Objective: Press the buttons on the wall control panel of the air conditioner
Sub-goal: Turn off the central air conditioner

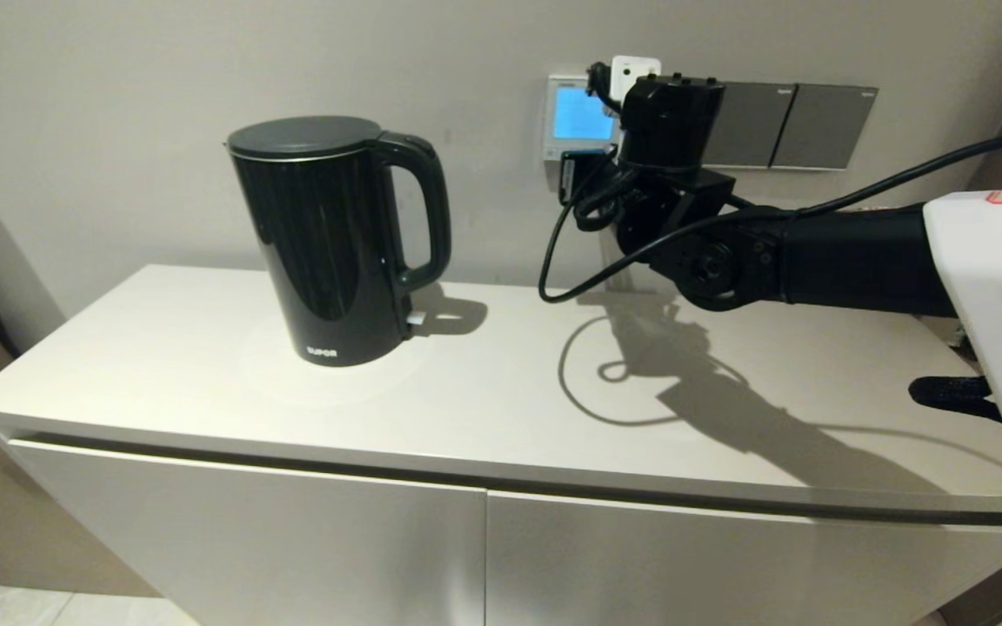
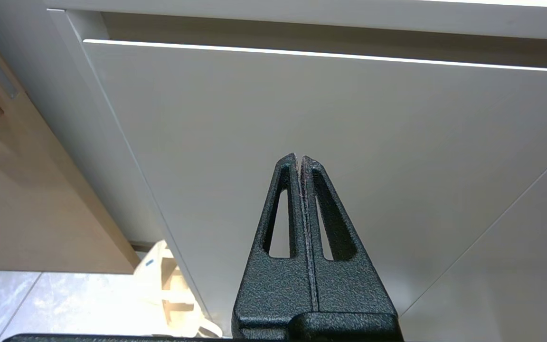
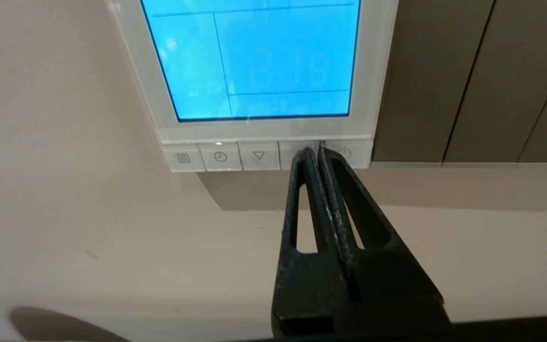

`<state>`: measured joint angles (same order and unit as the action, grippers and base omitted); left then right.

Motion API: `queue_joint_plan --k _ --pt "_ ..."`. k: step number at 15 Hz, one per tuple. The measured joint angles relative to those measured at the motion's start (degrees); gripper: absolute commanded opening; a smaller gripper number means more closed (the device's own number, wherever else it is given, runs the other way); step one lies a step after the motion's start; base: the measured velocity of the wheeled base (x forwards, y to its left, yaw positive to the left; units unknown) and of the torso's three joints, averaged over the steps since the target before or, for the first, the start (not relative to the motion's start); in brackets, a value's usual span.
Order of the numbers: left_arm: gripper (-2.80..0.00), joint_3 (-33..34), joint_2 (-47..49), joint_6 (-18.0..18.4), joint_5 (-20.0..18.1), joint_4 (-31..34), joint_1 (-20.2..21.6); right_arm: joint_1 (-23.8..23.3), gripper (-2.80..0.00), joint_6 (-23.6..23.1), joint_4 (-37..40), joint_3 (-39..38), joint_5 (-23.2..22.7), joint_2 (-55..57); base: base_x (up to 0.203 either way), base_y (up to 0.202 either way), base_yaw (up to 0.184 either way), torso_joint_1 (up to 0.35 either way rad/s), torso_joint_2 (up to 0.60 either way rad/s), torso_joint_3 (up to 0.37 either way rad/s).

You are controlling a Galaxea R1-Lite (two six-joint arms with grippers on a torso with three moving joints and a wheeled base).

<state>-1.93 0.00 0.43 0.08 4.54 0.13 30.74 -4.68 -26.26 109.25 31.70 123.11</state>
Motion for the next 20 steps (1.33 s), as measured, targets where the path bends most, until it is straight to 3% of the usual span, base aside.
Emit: queue_joint_plan --k 11,16,20 --pt "-2.8 0.0 0.0 -0.02 -0.01 -0.01 -0.04 0.3 -2.8 -0.64 -1.5 -4.25 0.33 -2.62 0.0 0.0 0.0 0.0 0.0 0.0" --pt "-2.8 0.0 0.0 0.02 -0.03 0.0 -0.02 2.75 -2.8 -6.59 -9.63 -9.4 0.63 -6.28 0.0 0.0 0.0 0.0 0.0 0.0" --pt "-2.8 0.0 0.0 0.01 -0.01 0.0 -0.02 4.45 -2.8 -7.28 -9.84 -13.18 0.83 -10.31 0.0 0.0 0.0 0.0 0.0 0.0"
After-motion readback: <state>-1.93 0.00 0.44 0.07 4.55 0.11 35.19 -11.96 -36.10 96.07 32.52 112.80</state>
